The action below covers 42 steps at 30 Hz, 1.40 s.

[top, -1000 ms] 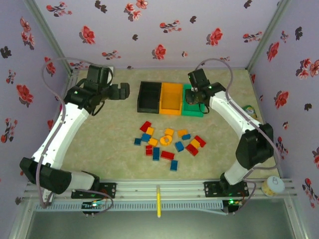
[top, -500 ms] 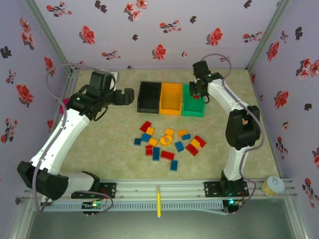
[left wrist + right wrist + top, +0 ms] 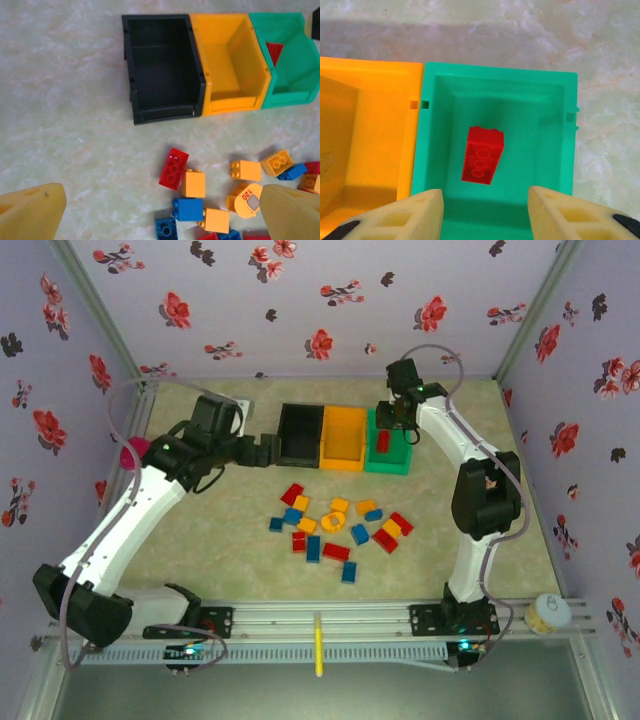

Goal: Sort the legos into containers by color

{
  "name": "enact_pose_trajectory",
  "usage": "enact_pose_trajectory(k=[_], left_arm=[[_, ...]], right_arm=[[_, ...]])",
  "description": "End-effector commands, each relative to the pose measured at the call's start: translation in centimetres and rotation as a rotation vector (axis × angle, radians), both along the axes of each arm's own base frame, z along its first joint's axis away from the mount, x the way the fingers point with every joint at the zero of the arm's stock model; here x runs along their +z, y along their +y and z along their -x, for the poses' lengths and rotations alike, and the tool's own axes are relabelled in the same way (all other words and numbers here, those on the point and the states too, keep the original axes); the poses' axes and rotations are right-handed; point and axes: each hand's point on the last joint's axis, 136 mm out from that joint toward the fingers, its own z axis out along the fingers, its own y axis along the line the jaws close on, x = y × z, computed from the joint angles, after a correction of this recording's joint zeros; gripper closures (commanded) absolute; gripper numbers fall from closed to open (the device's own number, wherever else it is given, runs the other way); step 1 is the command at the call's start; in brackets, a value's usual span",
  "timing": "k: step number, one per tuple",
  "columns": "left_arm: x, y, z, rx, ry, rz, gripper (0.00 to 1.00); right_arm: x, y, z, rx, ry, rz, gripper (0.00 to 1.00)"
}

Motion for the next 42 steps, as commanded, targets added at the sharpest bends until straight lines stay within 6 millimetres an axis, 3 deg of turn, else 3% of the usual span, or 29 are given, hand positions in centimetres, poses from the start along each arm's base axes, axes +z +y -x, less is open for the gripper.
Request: enact_pose_trajectory(k=[1,5,11,16,22,28,42], left_arm=[[-0.4,-1.6,1.1,-0.072,0.011,0.01,0.0],[-2.2,-3.8,1.6,-0.137,0.054,-0.027,0.03],[-6.3,-8.3,3.9,-0.314,0.136,-0.142,0.06],[-10.4,-11.7,6.0,-0.472,0.231,-0.214,0.08],[-14.4,-14.6,8.4,-0.627,0.33,-0.308,0.12],[-16.7,-16.1,8.7,-0.67,0.374,-0.353,0.17],[-20.3,-16.8,8.9,-0.691,0.466,-0.439,0.24]], right_arm=[[3.0,-0.2,0.6,-0.005,-0.038,-0.027,0.52],[4.8,-0.3,1.8,-0.018,-0.081,-0.064,0.51],[6.6,-0.5,4.6,-0.051,-0.148,-0.146,0.49],[6.0,-1.5,7.1,-0.094,-0.155,-0.16,0.48],[6.0,-3.2,8.5,-0.125,-0.148,-0.115,0.46],[6.8,-4.1,8.9,-0.142,-0.167,-0.114,0.46],[6.6,-5.1,9.6,-0.158,-0.161,-0.095,0.45]])
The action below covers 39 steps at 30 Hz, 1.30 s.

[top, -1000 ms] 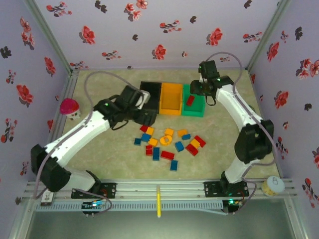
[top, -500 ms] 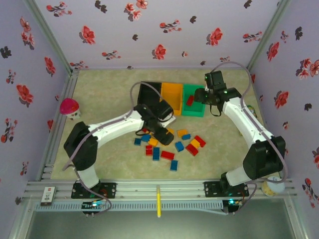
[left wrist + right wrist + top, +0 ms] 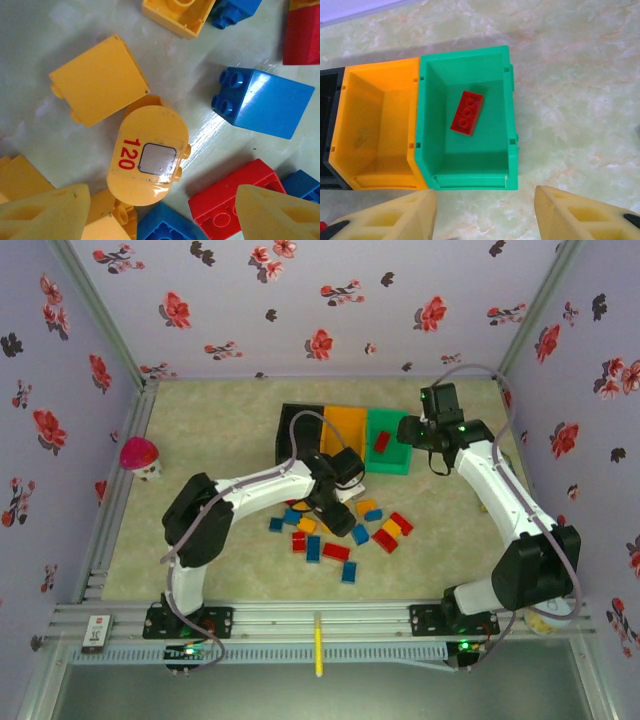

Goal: Sort the legos into containers by color

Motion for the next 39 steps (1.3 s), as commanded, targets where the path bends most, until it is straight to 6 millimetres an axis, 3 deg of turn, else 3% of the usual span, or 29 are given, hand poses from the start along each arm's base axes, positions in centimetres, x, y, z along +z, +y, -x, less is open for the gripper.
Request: enact_pose_trajectory(k=[1,13,24,28,34,39], left_arm=[[-0.4,0.0,0.7,-0.035,0.03,-0.025,0.24],[-2.6,-0.5,0.3,-0.051,0.043,-0.05,0.31],[-2.7,-0.3,-0.5,-0.052,0.022,-0.07,0.57],[-1.6,-0.4,-0.6,-0.051,0.01,-0.056,0.62],[2.2,-0.1,-1.0,-0.073,-0.042,-0.026,0.64],[5.2,-0.1,-2.5,-0.031,-0.08,0.029,0.65]], right_arm=[[0.2,-0.8,0.8,-0.021,0.005,0.015,0.45],[0.8,-1.5,1.2,-0.027,0.003,0.044,0.45],[1.3,-1.9,1.3,-0.033,-0.007,0.056,0.45],[1.4,-2.2,1.4,-0.039,-0.01,0.062,0.45],[1.3,-2.5,1.5,-0.044,-0.01,0.06,0.45],[1.4,-2.7,1.7,-0.047,-0.014,0.061,0.45]])
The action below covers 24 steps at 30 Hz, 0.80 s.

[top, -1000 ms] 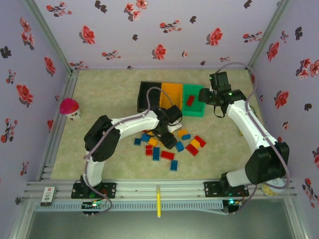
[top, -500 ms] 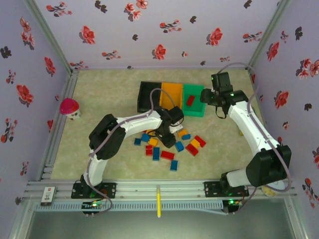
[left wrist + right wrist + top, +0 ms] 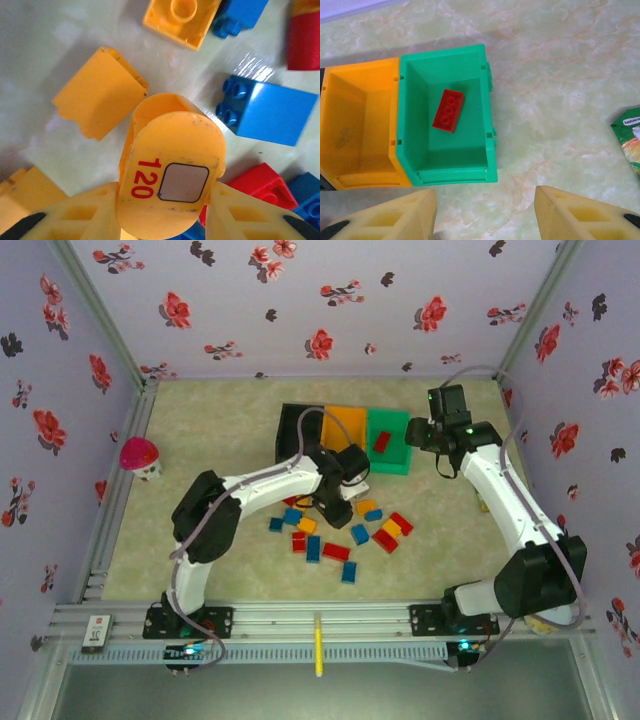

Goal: Sort the legos into containers by color

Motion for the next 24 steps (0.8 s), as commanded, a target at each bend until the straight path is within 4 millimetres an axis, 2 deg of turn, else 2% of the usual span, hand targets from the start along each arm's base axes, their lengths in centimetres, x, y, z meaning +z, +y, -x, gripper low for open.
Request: enact_pose_trajectory(k=[1,5,11,18,24], left_arm=[[4.4,0.5,-1.7,0.018,-0.063,0.056,0.65],[6.3,0.9,-4.0,0.07,-0.095,0.099,0.66],[8.7,0.9,-10.1,0.211,-0.157,0.172,0.68],[9.0,-0.4,-16.7,0.29,-0.218,0.201,0.68],[8.0,-1.2,-20.6,0.337,-0.247,0.231,0.67]], right_arm=[[0.7,-1.0,0.6,-0.012,-0.016,0.031,0.45],[0.8,-1.4,0.9,-0.02,-0.021,0.034,0.45],[-0.2,-1.3,1.5,-0.018,0.001,0.024,0.47],[-2.1,-0.9,2.7,-0.013,0.047,-0.014,0.48],[-3.3,-0.3,3.9,0.004,0.081,-0.054,0.49]])
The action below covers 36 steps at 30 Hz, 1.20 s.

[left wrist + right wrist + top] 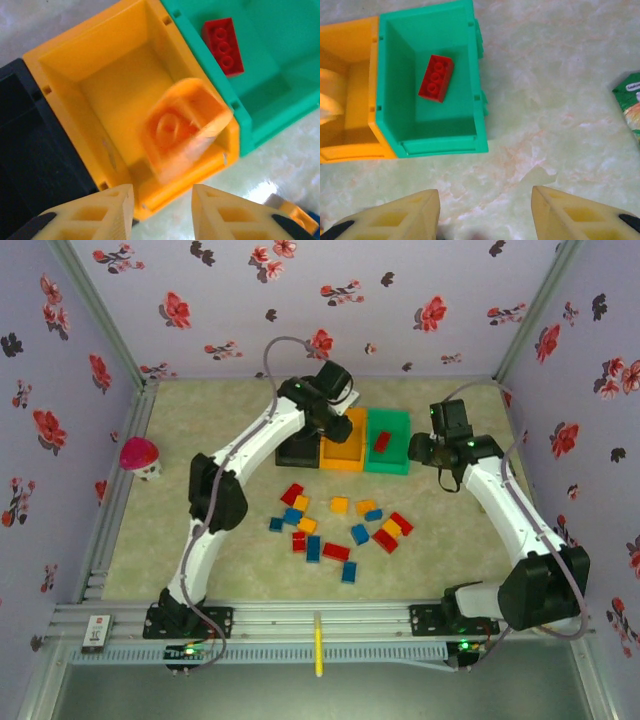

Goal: Sort the legos into containers by color

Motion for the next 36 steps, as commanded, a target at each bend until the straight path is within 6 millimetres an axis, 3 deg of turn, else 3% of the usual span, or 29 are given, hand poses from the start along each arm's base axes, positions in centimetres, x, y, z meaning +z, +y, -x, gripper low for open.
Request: enact_pose_trajectory(k=[1,4,7,18,27,36], left_arm=[[-0.4,0.4,-1.3,0.036,0.009,-0.001,0.66],[-0.6,0.2,-2.0,0.031,-0.004,0.017,0.57],[-0.1,0.3,-2.0,0.03,-0.017,0.026,0.55],[6.0,2.3,-1.1,0.066,-0.125,0.114,0.54],[10.5,6.9,1.4,0.117,-0.2,0.149,0.5],[10.5,12.3,4.3,0.187,-0.208,0.099,0.46]], right_arm=[[-0.1,0.3,1.0,0.004,0.008,-0.043,0.49],[-0.4,0.5,1.5,0.016,0.014,-0.054,0.48],[-0.7,0.6,1.8,0.021,0.025,-0.051,0.49],[-2.1,2.6,2.0,0.085,0.058,-0.052,0.49],[-5.9,8.0,4.4,0.207,0.149,-0.074,0.51],[-10.7,11.3,7.6,0.308,0.274,-0.031,0.5]])
